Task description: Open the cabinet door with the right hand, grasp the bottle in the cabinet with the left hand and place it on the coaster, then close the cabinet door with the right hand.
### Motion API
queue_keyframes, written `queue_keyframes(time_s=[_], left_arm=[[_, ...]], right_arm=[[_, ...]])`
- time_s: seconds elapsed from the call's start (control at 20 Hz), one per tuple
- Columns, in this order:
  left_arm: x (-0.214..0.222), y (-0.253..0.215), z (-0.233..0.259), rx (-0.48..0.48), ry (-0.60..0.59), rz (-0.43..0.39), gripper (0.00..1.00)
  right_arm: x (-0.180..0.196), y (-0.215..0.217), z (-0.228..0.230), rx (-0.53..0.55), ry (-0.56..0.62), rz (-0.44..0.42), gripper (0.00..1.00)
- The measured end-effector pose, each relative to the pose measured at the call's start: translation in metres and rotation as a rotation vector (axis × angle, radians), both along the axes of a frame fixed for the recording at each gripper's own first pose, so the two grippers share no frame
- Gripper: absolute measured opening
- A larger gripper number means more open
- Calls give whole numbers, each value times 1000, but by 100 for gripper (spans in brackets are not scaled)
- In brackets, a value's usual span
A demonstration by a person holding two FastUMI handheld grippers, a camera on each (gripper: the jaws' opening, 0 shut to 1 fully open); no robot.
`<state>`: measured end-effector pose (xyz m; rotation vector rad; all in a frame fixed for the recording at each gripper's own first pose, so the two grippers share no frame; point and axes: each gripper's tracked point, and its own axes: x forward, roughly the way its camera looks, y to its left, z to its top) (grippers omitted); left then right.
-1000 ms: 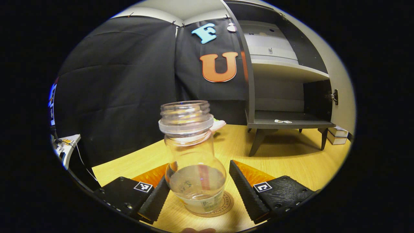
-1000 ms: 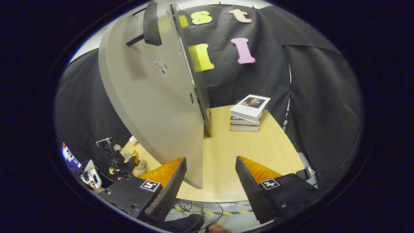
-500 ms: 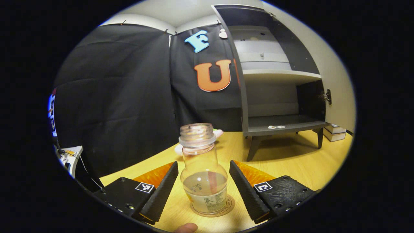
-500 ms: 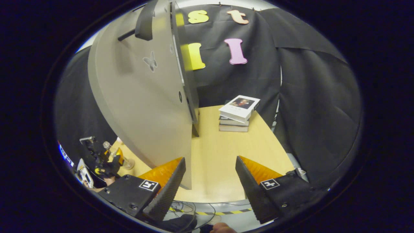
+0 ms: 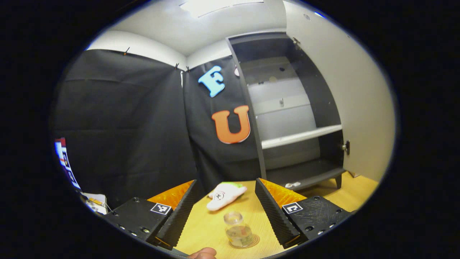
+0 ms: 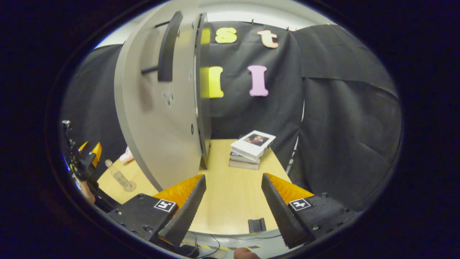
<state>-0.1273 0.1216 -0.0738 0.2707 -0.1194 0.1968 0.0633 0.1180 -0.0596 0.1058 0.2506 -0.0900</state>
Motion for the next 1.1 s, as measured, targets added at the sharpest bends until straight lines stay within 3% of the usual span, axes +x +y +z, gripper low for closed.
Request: queue_keyframes(time_s=[0.15, 0.25, 0.35, 0.4, 0.65, 0.85, 1.1], left_arm=[[-2, -52, 37, -3, 6, -124, 96], [-4, -80, 69, 27, -34, -166, 96], [-10, -102, 80, 28, -41, -194, 96], [-11, -110, 86, 20, -45, -206, 96], [-22, -133, 93, -2, -38, -244, 96], [-20, -120, 81, -13, -13, -227, 96], [-6, -99, 74, -2, -4, -193, 96]], right_arm=[[-3, 4, 72, 60, -182, 93, 99], [-7, 8, 109, 80, -293, 159, 96], [-7, 21, 131, 115, -362, 233, 99], [-3, 30, 135, 128, -379, 275, 95], [12, 58, 129, 138, -295, 391, 95], [18, 69, 136, 126, -297, 415, 97], [16, 111, 160, 91, -295, 505, 96]])
